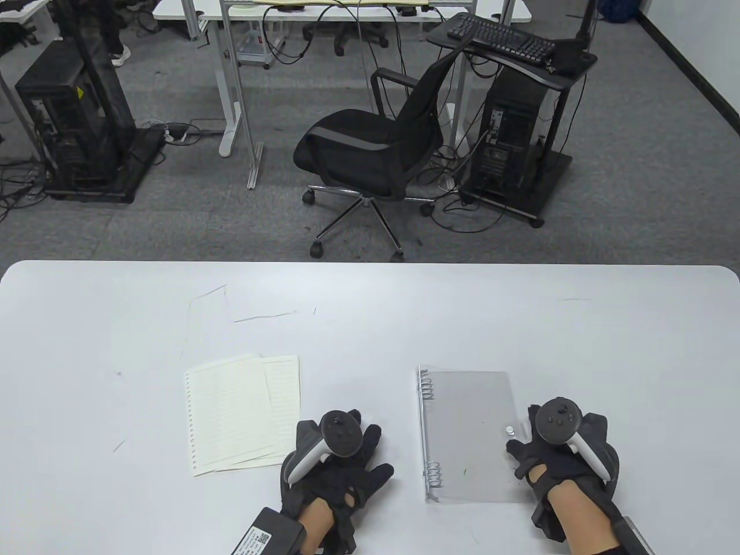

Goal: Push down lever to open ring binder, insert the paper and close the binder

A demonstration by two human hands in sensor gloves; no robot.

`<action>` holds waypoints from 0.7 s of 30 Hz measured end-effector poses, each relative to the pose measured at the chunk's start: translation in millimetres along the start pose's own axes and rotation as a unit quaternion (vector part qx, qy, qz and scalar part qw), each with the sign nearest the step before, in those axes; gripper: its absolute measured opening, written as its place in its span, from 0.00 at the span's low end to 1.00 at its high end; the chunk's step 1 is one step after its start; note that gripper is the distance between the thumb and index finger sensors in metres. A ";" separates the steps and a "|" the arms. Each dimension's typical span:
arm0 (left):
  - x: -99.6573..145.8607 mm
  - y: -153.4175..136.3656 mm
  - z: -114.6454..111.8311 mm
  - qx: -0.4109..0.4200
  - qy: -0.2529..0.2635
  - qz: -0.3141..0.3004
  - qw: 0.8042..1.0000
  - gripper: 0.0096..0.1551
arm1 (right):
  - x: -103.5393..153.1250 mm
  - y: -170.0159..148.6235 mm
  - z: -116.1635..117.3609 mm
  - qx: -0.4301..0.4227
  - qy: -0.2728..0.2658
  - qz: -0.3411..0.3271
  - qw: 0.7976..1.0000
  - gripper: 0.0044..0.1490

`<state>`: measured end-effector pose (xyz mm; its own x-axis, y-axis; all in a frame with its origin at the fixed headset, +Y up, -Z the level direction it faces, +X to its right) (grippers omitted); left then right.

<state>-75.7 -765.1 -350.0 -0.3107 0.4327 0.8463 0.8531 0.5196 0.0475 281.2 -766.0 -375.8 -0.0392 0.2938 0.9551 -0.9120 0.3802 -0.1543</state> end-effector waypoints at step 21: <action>-30.7 83.6 -85.2 -0.189 -0.051 -0.070 0.978 0.48 | -5.1 34.6 28.9 0.078 0.036 -0.090 0.992 0.47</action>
<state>40.9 -797.6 -326.8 -0.4600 0.4585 0.7604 0.8869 0.2788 0.3684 238.0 -779.7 -378.7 0.1544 0.2975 0.9422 -0.9537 0.2940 0.0634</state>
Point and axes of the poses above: the tracker on the back of each hand, its own y axis roughly to the thumb side, its own x axis roughly from the fingertips to the wrist, z = x × y, the point moved 1 cm from there along -x, roughly from the wrist to the fingertips
